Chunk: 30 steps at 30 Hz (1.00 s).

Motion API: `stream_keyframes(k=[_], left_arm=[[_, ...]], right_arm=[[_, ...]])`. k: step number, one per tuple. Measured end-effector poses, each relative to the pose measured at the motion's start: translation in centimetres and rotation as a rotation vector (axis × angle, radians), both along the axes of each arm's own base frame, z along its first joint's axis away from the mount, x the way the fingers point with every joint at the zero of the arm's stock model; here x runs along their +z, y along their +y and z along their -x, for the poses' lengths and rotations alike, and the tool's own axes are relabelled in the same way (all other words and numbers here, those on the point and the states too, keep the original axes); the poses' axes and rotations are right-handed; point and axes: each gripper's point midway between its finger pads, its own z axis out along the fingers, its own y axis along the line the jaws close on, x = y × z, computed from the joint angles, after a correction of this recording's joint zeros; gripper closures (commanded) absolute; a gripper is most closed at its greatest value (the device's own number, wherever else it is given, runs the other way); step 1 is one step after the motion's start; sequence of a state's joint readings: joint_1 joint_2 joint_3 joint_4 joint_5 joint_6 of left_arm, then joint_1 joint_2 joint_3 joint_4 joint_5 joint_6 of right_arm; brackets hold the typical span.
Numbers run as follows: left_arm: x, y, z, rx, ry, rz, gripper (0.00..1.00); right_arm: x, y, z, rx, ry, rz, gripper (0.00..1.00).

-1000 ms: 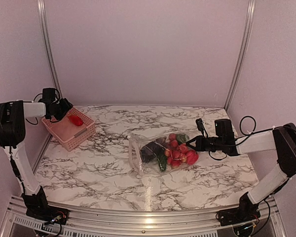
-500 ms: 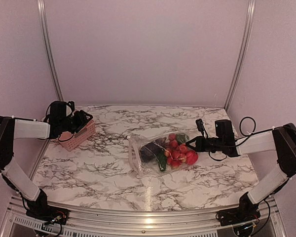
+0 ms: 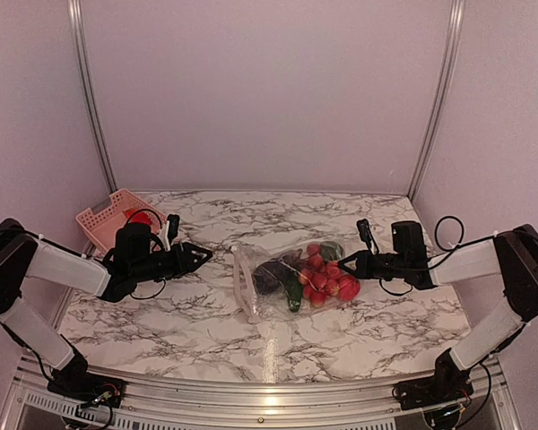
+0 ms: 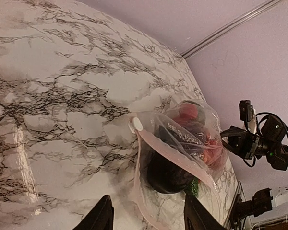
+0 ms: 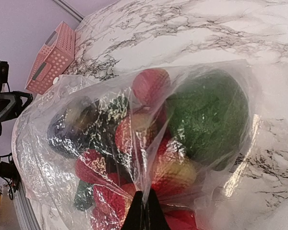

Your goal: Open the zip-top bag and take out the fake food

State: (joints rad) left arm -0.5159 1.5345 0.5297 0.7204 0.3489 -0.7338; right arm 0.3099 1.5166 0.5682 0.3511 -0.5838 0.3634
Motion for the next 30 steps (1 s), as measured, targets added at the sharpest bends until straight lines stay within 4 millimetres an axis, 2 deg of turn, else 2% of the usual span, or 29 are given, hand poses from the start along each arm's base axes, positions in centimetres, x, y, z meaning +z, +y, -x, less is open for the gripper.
stream_keyframes(k=[5,8,11,15,19,21,27,30], left_arm=[[1.5,-3.3,2.1,-0.126,-0.163,-0.023,0.49],[1.3,-4.3,2.8,-0.166,-0.248,-0.067,0.49],[0.1,-4.5,3.3,-0.190,-0.299,-0.087,0.49],[-2.5,-4.6,3.9,-0.221,-0.329,-0.124,0.49],[-4.5,-5.9,4.9,-0.284,-0.379,-0.168,0.49],[-4.8,-6.7,5.4,-0.318,-0.413,-0.195,0.49],[-3.5,-9.7,4.2,-0.372,-0.552,-0.258,0.45],[-3.5,-10.7,3.3,-0.388,-0.588,-0.293,0.43]], right_arm=[[0.0,0.0,0.0,0.000,-0.003,0.007,1.00],[0.0,-0.1,-0.1,0.003,-0.006,0.015,1.00],[0.2,0.0,-0.3,0.007,-0.011,0.020,1.00],[0.5,0.1,-0.4,0.014,-0.013,0.016,1.00],[0.5,0.2,-0.5,0.026,-0.007,0.012,1.00],[0.4,0.3,-0.5,0.033,-0.003,0.013,1.00],[0.3,0.5,-0.4,0.048,0.004,0.011,1.00],[0.2,0.5,-0.4,0.050,0.007,0.010,1.00]])
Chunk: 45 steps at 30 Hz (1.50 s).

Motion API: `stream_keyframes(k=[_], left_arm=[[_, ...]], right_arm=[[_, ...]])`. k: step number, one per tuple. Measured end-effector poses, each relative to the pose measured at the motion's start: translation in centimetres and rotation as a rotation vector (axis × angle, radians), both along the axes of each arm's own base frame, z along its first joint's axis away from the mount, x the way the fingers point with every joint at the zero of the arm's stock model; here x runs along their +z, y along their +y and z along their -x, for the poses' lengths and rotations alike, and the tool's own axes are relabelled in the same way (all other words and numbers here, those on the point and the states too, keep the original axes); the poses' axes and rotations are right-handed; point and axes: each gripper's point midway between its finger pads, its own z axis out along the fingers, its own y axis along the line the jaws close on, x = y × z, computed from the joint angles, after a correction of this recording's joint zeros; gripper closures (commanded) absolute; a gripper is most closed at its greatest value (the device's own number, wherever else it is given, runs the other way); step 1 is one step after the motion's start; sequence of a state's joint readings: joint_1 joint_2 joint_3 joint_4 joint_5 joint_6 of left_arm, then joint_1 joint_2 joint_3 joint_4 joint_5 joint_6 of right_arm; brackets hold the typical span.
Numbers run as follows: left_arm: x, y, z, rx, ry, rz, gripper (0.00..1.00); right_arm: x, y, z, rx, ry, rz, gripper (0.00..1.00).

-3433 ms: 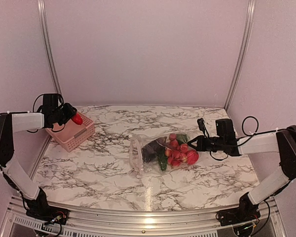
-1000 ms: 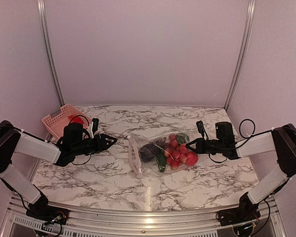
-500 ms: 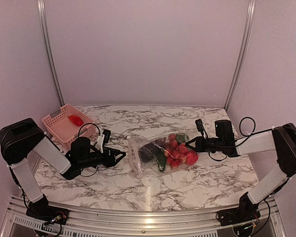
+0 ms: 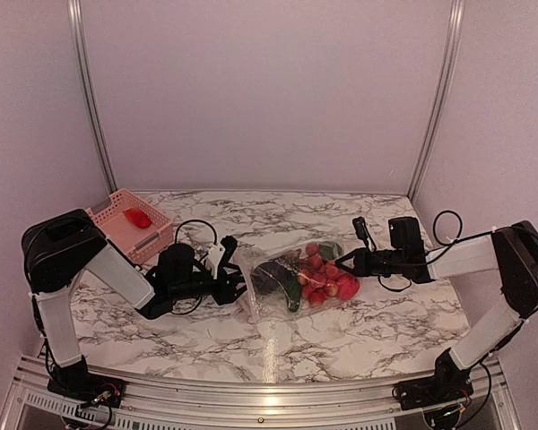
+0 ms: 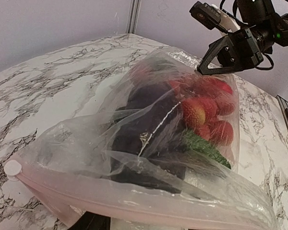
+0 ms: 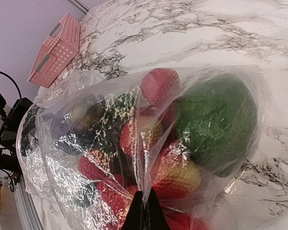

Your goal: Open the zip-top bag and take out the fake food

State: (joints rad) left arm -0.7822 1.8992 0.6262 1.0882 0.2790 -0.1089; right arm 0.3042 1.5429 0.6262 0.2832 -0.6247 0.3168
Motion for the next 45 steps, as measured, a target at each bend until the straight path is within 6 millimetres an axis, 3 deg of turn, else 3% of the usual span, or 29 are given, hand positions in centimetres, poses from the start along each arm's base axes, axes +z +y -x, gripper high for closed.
stream_keyframes(k=[10,18,23,28,33,36,45], left_arm=[[-3.1,-1.9,-0.2,-0.053,-0.056,-0.149,0.31],[-3.8,-3.5,-1.6,-0.047,-0.101,-0.192,0.12],[-3.9,-4.1,-2.6,-0.031,-0.119,-0.209,0.10],[-3.9,-4.8,-3.4,-0.026,-0.139,-0.226,0.19],[-3.7,-5.2,-3.7,-0.023,-0.153,-0.246,0.46],[-3.6,-5.3,-3.8,-0.022,-0.136,-0.253,0.56],[-2.1,-3.5,-2.0,0.004,0.019,-0.275,0.60]], right_arm=[[0.1,0.3,-0.1,0.016,0.005,-0.007,1.00],[0.0,0.4,-0.1,0.020,0.008,-0.010,1.00],[-0.1,0.4,-0.1,0.022,0.011,-0.010,1.00],[-0.1,0.4,0.0,0.025,0.011,-0.011,1.00],[0.0,0.4,-0.1,0.026,0.009,-0.010,1.00],[0.0,0.4,-0.1,0.025,0.008,-0.009,1.00],[0.2,-0.1,-0.7,-0.023,-0.011,0.004,1.00]])
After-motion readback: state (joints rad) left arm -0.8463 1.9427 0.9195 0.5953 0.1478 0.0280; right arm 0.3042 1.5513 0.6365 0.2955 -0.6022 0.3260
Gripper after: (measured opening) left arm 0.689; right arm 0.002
